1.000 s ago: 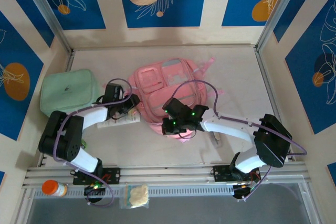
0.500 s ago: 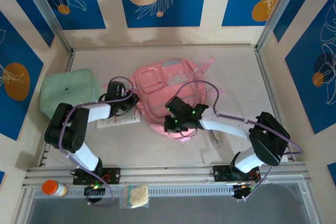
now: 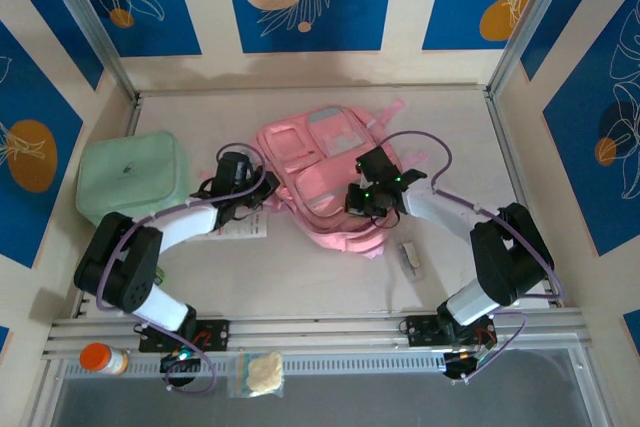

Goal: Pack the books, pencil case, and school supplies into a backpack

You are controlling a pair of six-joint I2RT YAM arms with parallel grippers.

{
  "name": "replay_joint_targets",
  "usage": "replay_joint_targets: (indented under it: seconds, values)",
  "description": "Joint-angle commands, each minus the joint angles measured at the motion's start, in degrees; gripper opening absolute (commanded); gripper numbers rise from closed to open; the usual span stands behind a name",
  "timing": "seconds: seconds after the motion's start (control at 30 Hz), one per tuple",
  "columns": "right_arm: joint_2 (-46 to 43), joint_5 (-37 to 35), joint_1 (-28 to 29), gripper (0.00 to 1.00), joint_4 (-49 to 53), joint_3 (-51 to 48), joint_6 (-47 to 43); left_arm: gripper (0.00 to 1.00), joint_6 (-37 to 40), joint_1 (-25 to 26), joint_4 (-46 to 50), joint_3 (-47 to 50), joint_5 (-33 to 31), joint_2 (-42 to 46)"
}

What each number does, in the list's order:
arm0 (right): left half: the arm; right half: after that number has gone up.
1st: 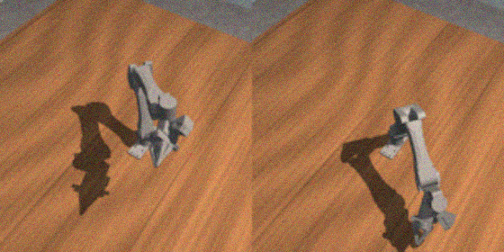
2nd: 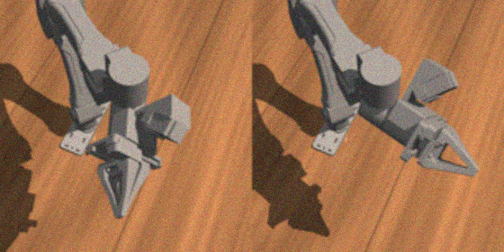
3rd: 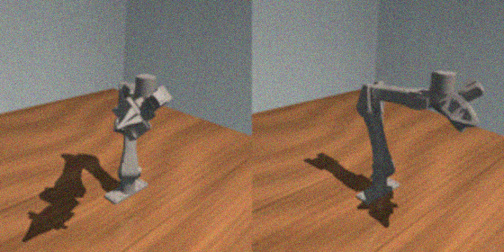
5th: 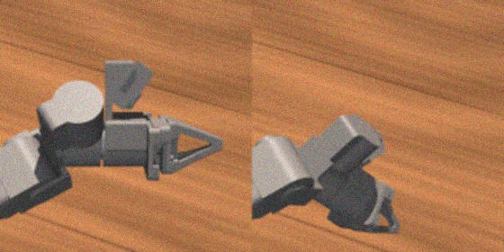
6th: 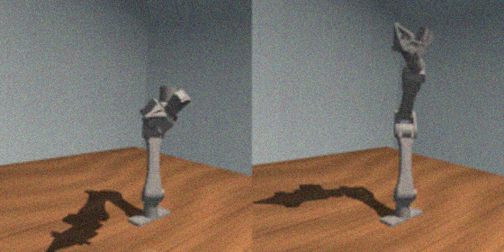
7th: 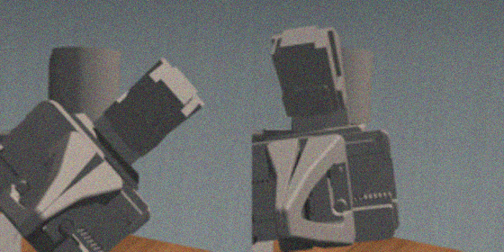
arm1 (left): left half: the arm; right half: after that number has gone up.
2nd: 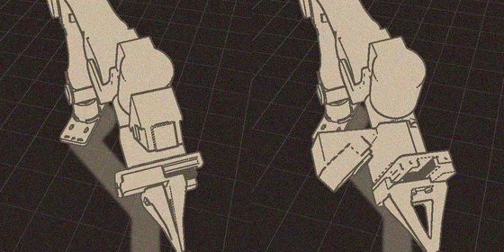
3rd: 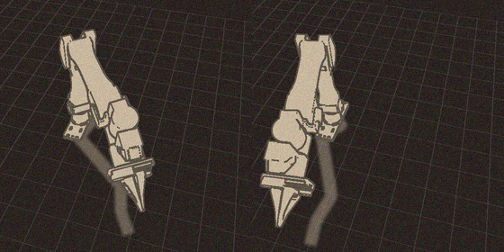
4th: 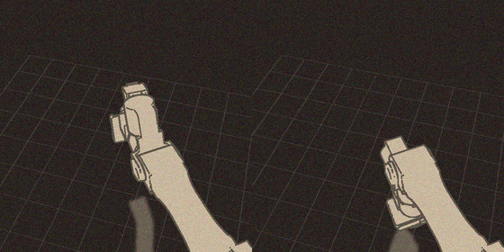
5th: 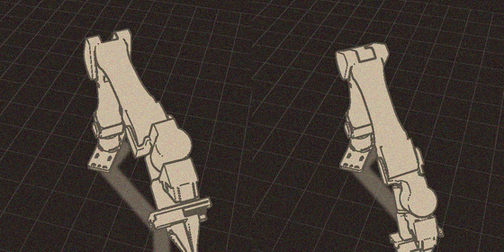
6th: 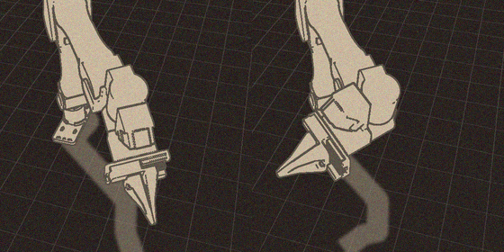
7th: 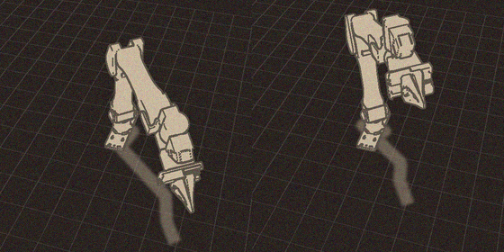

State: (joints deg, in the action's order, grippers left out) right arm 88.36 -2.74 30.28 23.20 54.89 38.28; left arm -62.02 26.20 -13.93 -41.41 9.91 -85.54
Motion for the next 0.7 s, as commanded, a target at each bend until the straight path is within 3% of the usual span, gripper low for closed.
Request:
replay_joint_targets:
  seconds: [0.0, 0.1, 0.2, 0.47, 0.57, 0.67]
  values:
    - [2.2, 0.3, -3.2, 0.01, -2.6, 2.9, -4.7, 0.00, -3.7, 4.3, -0.4, -0.9, -1.8, 4.3]
    - [3.6, 3.2, -5.6, 0.02, -0.4, 6.1, -6.1, 0.00, -7.0, 7.4, -2.7, 0.8, -3.7, 4.5]
    - [1.8, -0.4, -3.3, 0.05, 4.9, 8.2, -7.3, 0.00, -9.3, 8.5, -5.5, 2.6, -4.8, 4.5]
    - [-8.9, -12.7, 8.3, 0.28, 14.5, 5.2, -2.4, 0.00, -10.8, 9.4, -4.0, 2.5, -5.1, 6.4]
    - [-8.9, -13.8, 14.5, 0.36, 15.0, 4.6, 2.2, 0.00, -11.0, 9.5, -3.8, 2.3, -5.3, 6.7]
    - [-7.2, -10.8, 17.9, 0.36, 11.8, 2.9, 6.4, 0.00, -11.4, 9.7, -4.2, 2.4, -5.5, 6.7]
